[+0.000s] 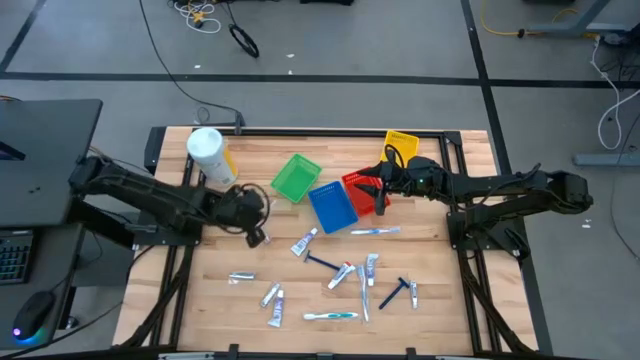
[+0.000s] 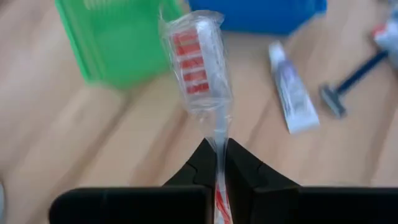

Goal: Pick & Place Travel size toiletries
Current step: Put the red toothbrush into the green bin

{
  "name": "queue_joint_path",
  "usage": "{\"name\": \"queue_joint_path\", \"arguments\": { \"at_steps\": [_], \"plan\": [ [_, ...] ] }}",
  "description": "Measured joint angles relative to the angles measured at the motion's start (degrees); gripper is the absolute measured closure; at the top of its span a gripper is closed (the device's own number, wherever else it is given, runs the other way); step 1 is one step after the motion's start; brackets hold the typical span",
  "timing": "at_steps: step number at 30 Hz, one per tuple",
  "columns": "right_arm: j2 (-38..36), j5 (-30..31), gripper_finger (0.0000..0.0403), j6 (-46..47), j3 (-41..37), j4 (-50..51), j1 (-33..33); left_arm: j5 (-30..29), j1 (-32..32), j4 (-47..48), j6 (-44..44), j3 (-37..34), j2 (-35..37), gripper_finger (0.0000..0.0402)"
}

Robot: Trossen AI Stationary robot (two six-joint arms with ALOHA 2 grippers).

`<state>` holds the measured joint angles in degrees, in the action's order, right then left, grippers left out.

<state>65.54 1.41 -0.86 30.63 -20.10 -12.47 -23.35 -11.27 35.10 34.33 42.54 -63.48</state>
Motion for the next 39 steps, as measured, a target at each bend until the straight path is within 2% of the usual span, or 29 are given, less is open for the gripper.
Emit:
{"name": "queue_joint_path", "arguments": {
  "at_steps": [8,11,15,17,21,29,39],
  "plan": [
    [0.0,0.0,0.0210,-0.1,0.0,0.0,0.0,1.8,16.2,-27.3,-27.9,0.0,-4.0,0.0387],
    [0.0,0.0,0.0210,-1.5,0.0,-1.3,-0.5,10.5,23.7,-35.4,-35.5,0.1,-7.3,0.0387],
    [0.0,0.0,0.0210,-2.5,0.0,-2.6,-1.6,19.9,30.9,-43.1,-39.1,0.1,-13.9,0.0387],
    [0.0,0.0,0.0210,-2.6,0.0,-2.8,-2.3,22.3,33.4,-42.6,-41.8,0.5,-17.7,0.0387],
    [0.0,0.0,0.0210,-2.6,0.0,-2.4,-3.6,22.8,35.7,-41.9,-47.4,3.0,-24.7,0.0387],
    [0.0,0.0,0.0210,-2.6,0.0,0.0,-4.1,23.1,37.3,-27.9,-50.4,10.9,-33.6,0.0384],
    [0.0,0.0,0.0210,-2.6,0.0,0.9,-4.1,22.6,37.2,-27.1,-50.8,12.1,-37.8,0.0321]
  ]
}}
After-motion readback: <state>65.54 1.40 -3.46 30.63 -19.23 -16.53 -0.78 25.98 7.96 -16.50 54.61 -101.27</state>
